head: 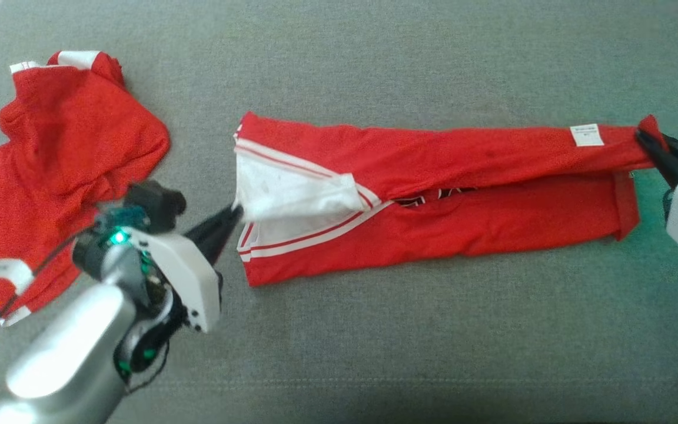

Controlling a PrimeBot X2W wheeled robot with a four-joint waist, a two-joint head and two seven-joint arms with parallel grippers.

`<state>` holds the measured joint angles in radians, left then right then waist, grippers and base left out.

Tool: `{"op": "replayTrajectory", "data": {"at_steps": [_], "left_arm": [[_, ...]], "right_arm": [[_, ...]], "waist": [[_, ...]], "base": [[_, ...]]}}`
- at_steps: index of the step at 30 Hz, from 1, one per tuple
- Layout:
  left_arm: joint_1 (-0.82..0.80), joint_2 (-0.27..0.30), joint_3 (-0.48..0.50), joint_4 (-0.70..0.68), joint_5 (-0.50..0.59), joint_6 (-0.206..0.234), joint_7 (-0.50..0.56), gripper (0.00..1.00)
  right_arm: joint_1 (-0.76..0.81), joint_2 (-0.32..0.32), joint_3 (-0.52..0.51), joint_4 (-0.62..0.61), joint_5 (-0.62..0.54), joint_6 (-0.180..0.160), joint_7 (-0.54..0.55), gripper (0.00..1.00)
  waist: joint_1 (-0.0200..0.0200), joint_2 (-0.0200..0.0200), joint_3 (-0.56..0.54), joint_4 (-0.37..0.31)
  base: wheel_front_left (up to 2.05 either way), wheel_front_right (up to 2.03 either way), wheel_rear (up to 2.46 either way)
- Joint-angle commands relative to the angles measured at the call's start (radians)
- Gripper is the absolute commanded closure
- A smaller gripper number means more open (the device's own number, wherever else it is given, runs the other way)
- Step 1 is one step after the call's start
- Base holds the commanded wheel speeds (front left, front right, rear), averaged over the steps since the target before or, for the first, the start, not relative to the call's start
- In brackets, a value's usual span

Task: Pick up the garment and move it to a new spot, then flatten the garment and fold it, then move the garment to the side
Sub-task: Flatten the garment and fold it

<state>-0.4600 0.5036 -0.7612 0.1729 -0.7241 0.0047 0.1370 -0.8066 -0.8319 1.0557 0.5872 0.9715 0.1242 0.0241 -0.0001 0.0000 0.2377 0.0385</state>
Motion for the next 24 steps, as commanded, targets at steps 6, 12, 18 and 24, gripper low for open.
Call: {"op": "replayTrajectory", "data": {"at_steps": [6, 12, 18, 24], "left_arm": [[-0.001, 0.040, 0.023, -0.062, -0.007, 0.016, 0.017, 1.00], [0.020, 0.041, 0.012, -0.064, -0.020, 0.017, 0.029, 1.00], [0.034, 0.052, 0.028, -0.052, -0.047, 0.023, 0.029, 1.00], [0.052, 0.049, 0.025, -0.046, -0.060, 0.040, 0.042, 0.00]], "right_arm": [[0.036, -0.064, 0.027, -0.053, 0.028, 0.007, 0.040, 1.00], [0.052, -0.075, 0.048, -0.062, 0.045, 0.007, 0.080, 0.00], [0.052, -0.082, 0.036, -0.042, 0.042, 0.007, 0.079, 0.00], [0.030, -0.082, 0.002, 0.034, -0.037, 0.007, 0.045, 0.00]], "waist": [[0.0001, 0.0000, -0.013, -0.009], [0.0001, 0.0000, -0.024, -0.017], [0.0001, 0.0000, -0.045, -0.024], [0.0001, 0.0000, -0.070, -0.027]], "base": [[0.00, 0.00, 0.00], [0.00, 0.00, 0.00], [0.00, 0.00, 0.00], [0.00, 0.00, 0.00]]}}
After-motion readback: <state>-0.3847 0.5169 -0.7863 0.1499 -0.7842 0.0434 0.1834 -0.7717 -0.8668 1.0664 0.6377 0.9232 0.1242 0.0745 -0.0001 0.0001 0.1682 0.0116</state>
